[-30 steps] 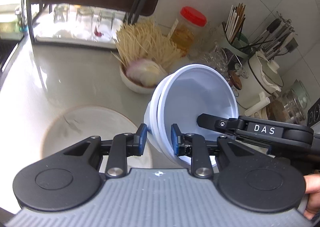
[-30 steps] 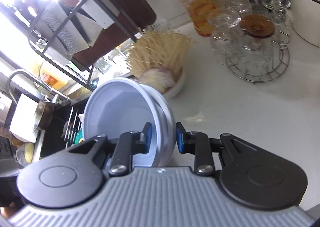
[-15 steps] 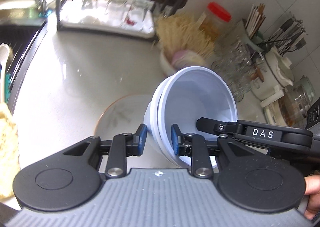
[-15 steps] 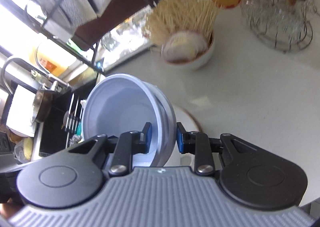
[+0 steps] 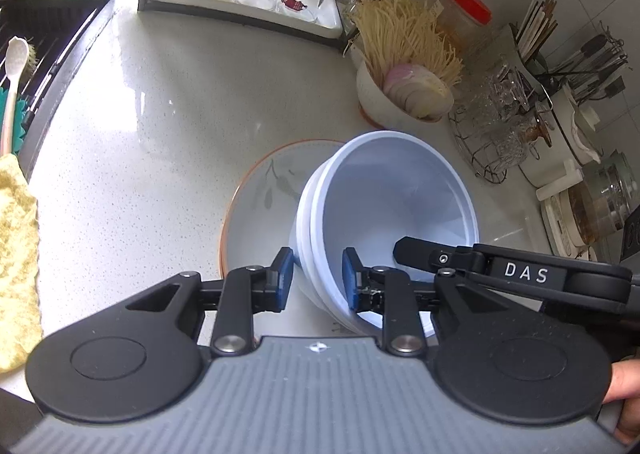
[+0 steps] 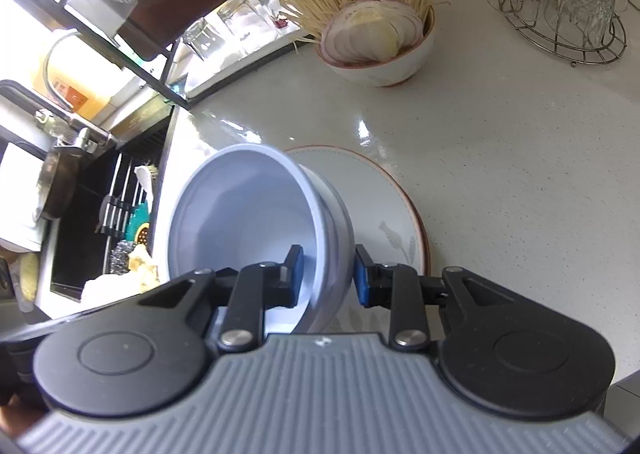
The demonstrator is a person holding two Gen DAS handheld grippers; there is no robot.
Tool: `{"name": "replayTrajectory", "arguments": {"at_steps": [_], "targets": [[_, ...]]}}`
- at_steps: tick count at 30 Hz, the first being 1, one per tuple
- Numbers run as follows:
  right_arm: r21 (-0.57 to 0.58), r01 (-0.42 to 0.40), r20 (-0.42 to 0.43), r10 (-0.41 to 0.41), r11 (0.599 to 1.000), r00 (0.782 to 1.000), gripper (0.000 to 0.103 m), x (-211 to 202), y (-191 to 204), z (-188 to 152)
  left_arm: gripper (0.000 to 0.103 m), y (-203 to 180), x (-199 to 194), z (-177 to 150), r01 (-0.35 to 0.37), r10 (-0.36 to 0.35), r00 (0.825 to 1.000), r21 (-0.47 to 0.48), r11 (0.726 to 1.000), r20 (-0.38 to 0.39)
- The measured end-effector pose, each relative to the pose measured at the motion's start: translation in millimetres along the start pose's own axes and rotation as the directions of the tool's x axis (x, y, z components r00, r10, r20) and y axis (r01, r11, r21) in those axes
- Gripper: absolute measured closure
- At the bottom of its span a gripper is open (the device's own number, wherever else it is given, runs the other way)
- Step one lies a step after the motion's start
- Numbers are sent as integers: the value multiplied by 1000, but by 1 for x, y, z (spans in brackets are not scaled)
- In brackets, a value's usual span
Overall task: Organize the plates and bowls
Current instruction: 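Lift the nested bowls with both grippers and carry them over the plate stack, then lower the nested bowls onto the plates and open both grippers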
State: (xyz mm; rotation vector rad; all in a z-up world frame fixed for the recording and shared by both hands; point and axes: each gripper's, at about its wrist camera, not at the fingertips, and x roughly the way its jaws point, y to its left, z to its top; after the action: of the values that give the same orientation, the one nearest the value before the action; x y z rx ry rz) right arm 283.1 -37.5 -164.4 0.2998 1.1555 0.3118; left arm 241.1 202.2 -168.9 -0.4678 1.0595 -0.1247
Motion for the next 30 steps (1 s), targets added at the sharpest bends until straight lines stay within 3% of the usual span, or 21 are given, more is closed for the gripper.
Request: {"name": "replayTrajectory", "arguments": {"at_steps": [9,11,13,14,16,17,24,30], "targets": [[25,21,-12,-20,999,1000,73,10,-3,2,72,-3,9,6,-14,15,1000,36,999,-23],[34,17,-14,-17,999,1000,73,11,-3,2,56,-4,9,6,-20,21,999,34,999,-25],[53,21,-15,-20,998,1000,72,12,-4,3,50,-7,7,5,-34,36,999,53,998,-21],[63,21,-14,-20,998,1000,68,11,-4,3,49,-9,5,5,-38,40,999,65,997,-18],[83,-3,3,2,997,1000,43,8,-7,3,46,-11,2,5,-41,42,999,84,996,-10],[87,-10,12,9,996,1000,41,6,-8,4,46,-12,0,4,-47,48,999,90,995,-3],[46,1,96,-6,999,995,42,-20,-8,7,45,-21,-21,7,-68,61,996,112,991,65],[-2,3,209,-2,1000,978,42,-60,-5,13,45,-37,-56,12,-82,57,985,147,986,163]]}}
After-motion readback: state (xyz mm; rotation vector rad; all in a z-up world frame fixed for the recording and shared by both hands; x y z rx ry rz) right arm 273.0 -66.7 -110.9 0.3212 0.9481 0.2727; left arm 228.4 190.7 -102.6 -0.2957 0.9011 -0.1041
